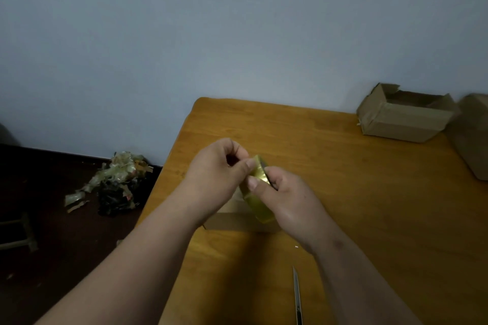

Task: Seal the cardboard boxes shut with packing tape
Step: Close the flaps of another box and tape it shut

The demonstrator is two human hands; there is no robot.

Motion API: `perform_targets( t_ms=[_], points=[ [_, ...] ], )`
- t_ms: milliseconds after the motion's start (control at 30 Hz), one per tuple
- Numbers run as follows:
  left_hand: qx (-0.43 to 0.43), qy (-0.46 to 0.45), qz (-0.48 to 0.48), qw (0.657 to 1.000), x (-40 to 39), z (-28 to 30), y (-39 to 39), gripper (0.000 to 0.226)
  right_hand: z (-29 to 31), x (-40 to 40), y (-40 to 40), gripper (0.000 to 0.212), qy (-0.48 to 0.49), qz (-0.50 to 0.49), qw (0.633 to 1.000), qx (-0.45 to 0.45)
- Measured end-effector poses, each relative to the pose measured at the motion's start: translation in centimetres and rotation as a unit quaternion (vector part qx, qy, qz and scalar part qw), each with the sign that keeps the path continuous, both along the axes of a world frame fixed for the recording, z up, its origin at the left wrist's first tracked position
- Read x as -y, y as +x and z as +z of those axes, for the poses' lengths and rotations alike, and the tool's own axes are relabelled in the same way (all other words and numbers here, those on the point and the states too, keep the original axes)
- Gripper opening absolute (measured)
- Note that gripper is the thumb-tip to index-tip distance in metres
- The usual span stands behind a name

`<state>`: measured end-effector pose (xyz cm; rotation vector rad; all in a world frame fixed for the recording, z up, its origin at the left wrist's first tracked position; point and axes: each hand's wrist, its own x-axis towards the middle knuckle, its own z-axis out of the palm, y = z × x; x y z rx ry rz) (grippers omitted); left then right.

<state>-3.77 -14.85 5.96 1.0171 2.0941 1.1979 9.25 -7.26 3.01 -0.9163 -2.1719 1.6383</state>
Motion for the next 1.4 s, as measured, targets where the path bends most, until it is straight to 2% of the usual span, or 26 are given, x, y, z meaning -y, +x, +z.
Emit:
perform_targets(
  t_ms=[100,133,200,267,300,367,467,500,567,667,767,867,1000,1133,1200,1233,1300,1400],
  points=[
    [-0.107,-0.019,0.031,0.994,-0.2,0.8,-0.6,0.017,0.0,-0.6,1.0,0.039,-0.155,0.093,0.982,-0.062],
    [-0.14,-0.02,0.038,0.989,-0.2,1.1,-0.9,0.018,-0.1,-0.8,1.3,0.043,-0.163,0.126,0.977,-0.056],
    [-0.154,0.0,0.055,0.987,0.0,1.4,-1.8,0.018,-0.4,-0.9,1.7,0.038,-0.074,0.172,0.982,-0.016],
    [-0.097,0.048,0.079,0.991,0.2,1.5,-2.3,0.018,-0.7,-0.8,1.8,0.021,0.018,0.154,0.988,0.023],
    [-0.064,0.068,0.1,0.991,0.4,1.5,-2.5,0.018,-0.8,-0.7,1.6,0.022,0.044,0.131,0.99,0.037],
    [0.004,0.117,0.156,0.981,1.0,1.9,-2.9,0.016,-1.1,-0.8,1.1,0.028,0.07,0.064,0.993,0.065],
    [0.096,0.178,0.207,0.957,1.8,2.5,-4.3,0.009,-1.4,-1.3,0.9,0.045,0.154,0.001,0.976,0.153],
    [0.115,0.175,0.21,0.955,2.0,2.5,-5.0,0.008,-1.2,-1.3,1.0,0.05,0.144,0.003,0.979,0.143],
    [0.166,0.159,0.21,0.95,2.6,2.0,-6.1,0.008,-0.5,-1.3,1.0,0.053,0.066,0.004,0.994,0.087],
    [0.225,0.148,0.201,0.942,3.5,1.0,-7.2,0.012,0.7,-1.5,0.8,0.042,0.004,0.016,0.999,0.039],
    [0.228,0.159,0.201,0.939,4.1,0.5,-7.6,0.013,0.5,-2.4,0.7,0.031,-0.068,0.033,0.997,0.029],
    [0.216,0.174,0.21,0.938,4.4,0.4,-7.8,0.013,0.3,-2.9,0.8,0.055,-0.137,0.058,0.988,0.035],
    [0.22,0.202,0.211,0.931,5.0,0.4,-8.1,0.012,-0.1,-2.8,0.7,0.055,-0.121,0.054,0.99,0.048],
    [0.317,0.248,0.178,0.898,4.9,0.6,-7.6,0.017,-0.7,-1.9,0.0,0.059,-0.03,-0.001,0.998,0.056],
    [0.361,0.259,0.159,0.882,4.7,0.7,-7.1,0.011,-0.9,-1.5,-0.3,0.062,-0.017,-0.033,0.999,0.025],
    [0.366,0.254,0.149,0.883,4.7,0.8,-6.8,0.007,-1.0,-1.4,-0.5,0.062,-0.013,-0.042,0.999,0.011],
    [0.353,0.233,0.118,0.899,4.6,0.9,-6.1,0.019,-1.1,-1.2,-0.6,0.062,0.018,-0.053,0.998,-0.001],
    [0.26,0.157,0.05,0.951,4.4,1.5,-5.0,0.041,-0.8,-0.9,-0.9,0.057,0.043,-0.054,0.998,-0.004]
  ],
)
